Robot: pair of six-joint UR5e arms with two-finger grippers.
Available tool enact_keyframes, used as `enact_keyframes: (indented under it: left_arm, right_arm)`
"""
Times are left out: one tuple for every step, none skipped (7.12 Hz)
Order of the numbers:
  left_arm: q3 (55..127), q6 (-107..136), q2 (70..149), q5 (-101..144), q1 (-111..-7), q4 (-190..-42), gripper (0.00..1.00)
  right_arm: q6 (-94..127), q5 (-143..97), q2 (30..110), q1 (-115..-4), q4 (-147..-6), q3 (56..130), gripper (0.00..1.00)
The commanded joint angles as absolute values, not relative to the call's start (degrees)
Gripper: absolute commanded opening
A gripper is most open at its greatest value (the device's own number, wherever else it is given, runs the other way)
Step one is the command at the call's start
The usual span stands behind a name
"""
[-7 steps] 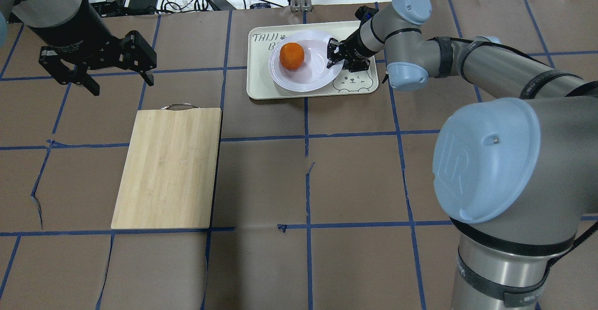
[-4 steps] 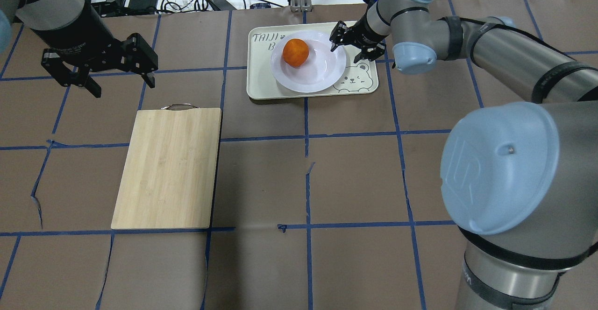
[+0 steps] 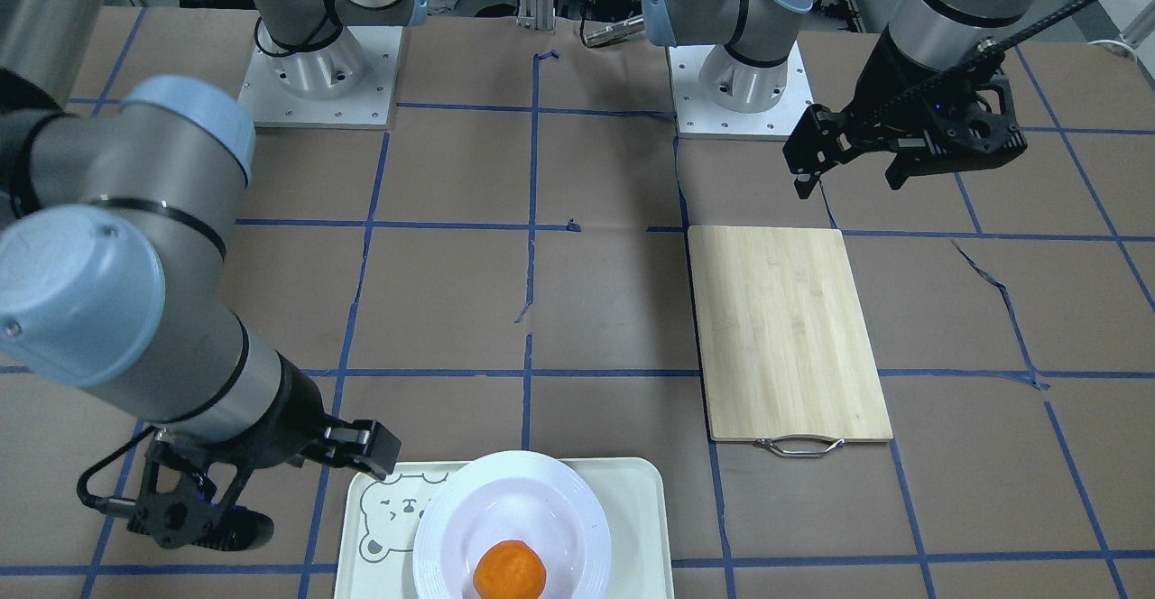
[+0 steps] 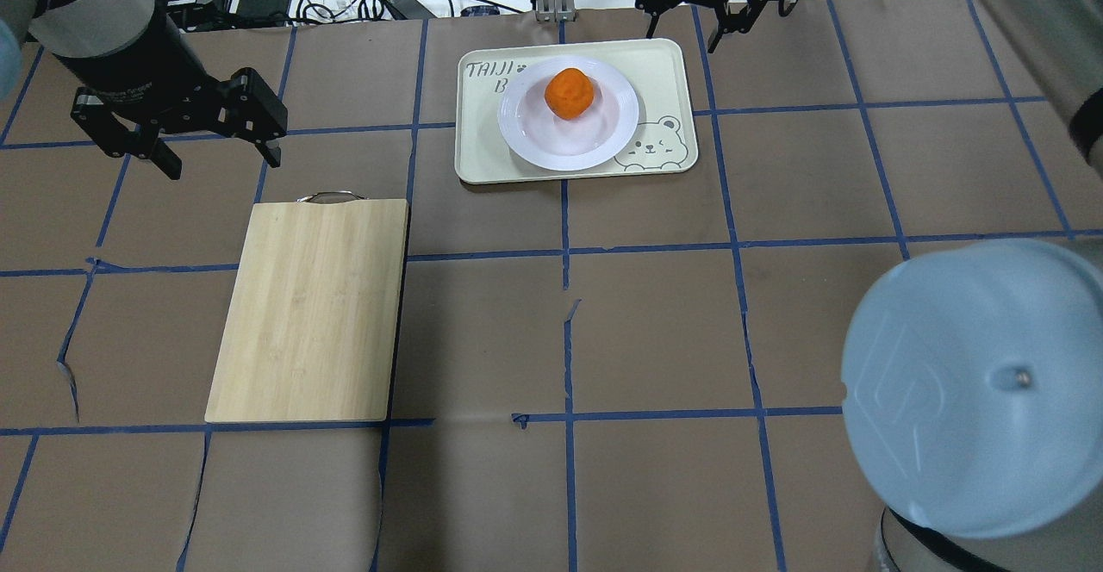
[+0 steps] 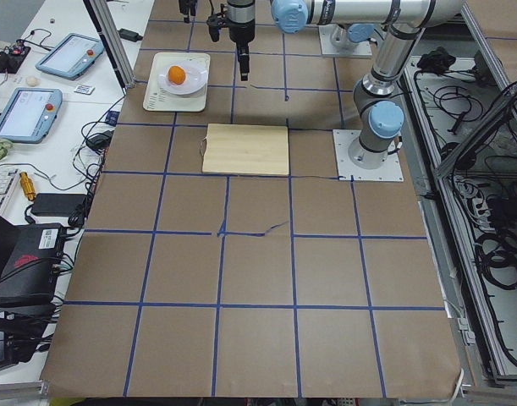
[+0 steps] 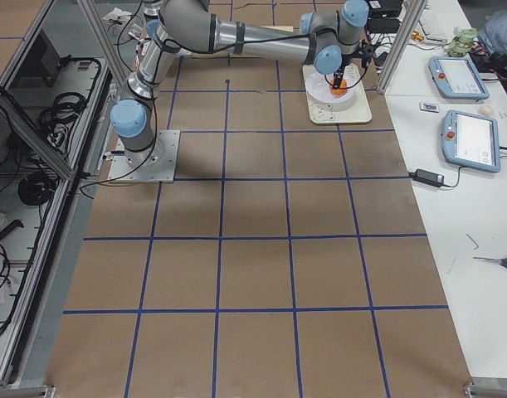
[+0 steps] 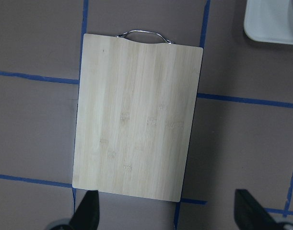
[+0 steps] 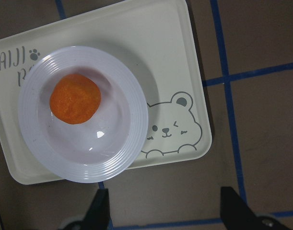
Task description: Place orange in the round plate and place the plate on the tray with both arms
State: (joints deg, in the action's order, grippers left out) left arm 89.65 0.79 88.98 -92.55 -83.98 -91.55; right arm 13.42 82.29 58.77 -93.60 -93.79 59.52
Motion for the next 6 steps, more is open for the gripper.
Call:
enact_keyframes:
  left_arm:
    - [89.56, 0.62, 88.86, -92.55, -83.85, -91.49, 1.00]
    - [89.13, 0.62, 88.68, -92.29, -83.85, -91.49, 1.00]
    - [88.69, 0.62, 88.16, -92.20, -83.76, -91.49, 1.00]
    - [89.20, 0.62, 87.81, -92.11, -84.11, -91.49, 1.00]
    - [89.03, 0.62, 87.72, -91.59, -84.37, -91.49, 1.00]
    - [89.29, 0.62, 87.63, -91.58, -84.46, -91.49, 1.00]
  right_arm:
    - [4.28, 87.95, 69.21, -94.48, -84.67, 60.88, 1.00]
    - [-0.48, 88.50, 74.04, -93.70, -82.90, 65.95, 1.00]
    - [-1.31, 89.55, 77.40, -93.34, -85.67, 72.88, 1.00]
    - [-1.49, 90.08, 79.69, -93.25, -94.13, 79.47, 1.00]
    - [-1.49, 90.09, 81.80, -93.25, -101.09, 85.11, 1.00]
    - [-1.67, 90.26, 82.96, -92.99, -103.34, 87.60, 1.00]
